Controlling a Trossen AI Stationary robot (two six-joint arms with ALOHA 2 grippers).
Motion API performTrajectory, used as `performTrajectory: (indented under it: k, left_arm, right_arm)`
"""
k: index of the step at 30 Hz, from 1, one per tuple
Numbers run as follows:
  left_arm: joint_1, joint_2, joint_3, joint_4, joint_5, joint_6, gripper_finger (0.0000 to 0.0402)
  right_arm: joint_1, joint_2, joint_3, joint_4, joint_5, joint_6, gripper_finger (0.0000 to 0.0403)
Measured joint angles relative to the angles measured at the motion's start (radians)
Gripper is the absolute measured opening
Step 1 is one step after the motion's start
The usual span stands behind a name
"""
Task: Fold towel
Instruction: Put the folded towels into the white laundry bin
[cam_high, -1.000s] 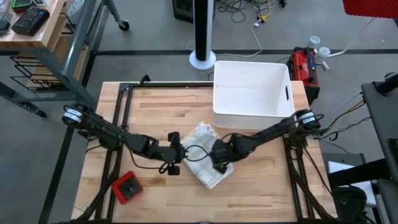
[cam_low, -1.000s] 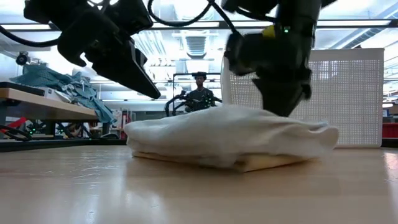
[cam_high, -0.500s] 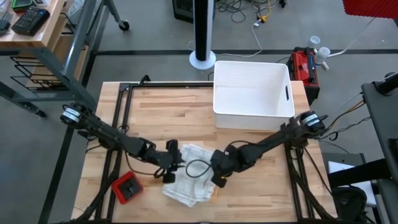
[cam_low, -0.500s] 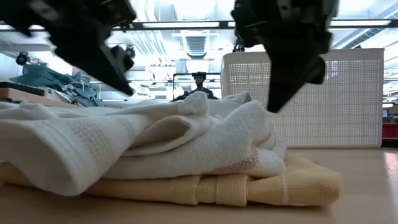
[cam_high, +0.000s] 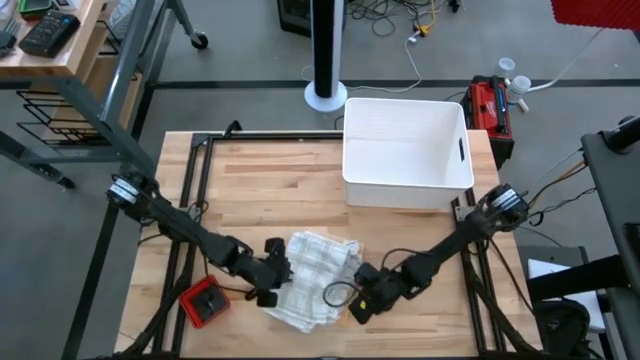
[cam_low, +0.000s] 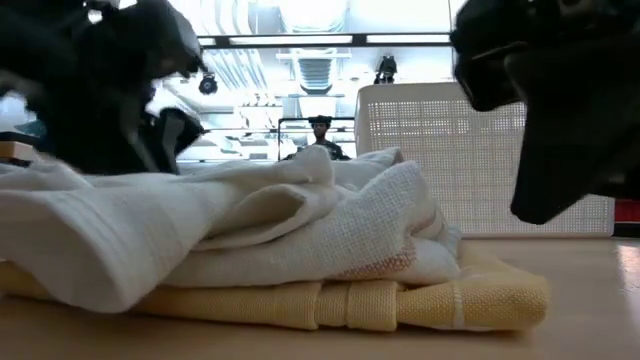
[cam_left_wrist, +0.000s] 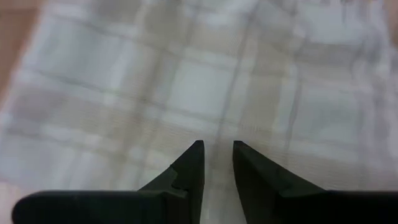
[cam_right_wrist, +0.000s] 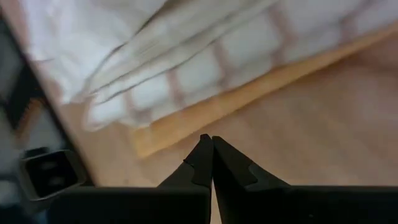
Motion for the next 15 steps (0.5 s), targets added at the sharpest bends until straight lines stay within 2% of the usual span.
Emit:
performTrajectory:
  k: [3, 8, 11, 15]
  left_arm:
    - [-0.001, 0.059, 0.000, 0.012, 0.001, -0.002, 0.0075]
    - [-0.002, 0.127, 0.001, 0.122, 0.033, -0.010, 0.0075]
    - [-0.002, 0.151, 0.002, 0.187, 0.042, -0.009, 0.0075]
    - [-0.002, 0.160, 0.002, 0.206, 0.043, -0.009, 0.0075]
  right_arm:
    - [0.038, -0.004, -0.052, 0.112, 0.063, 0.104, 0.0000]
    - [0.088, -0.006, -0.094, 0.157, 0.190, 0.276, 0.0014]
    - [0.095, -0.006, -0.104, 0.154, 0.198, 0.330, 0.0047]
    - [0.093, -0.007, -0.110, 0.158, 0.203, 0.342, 0.0112]
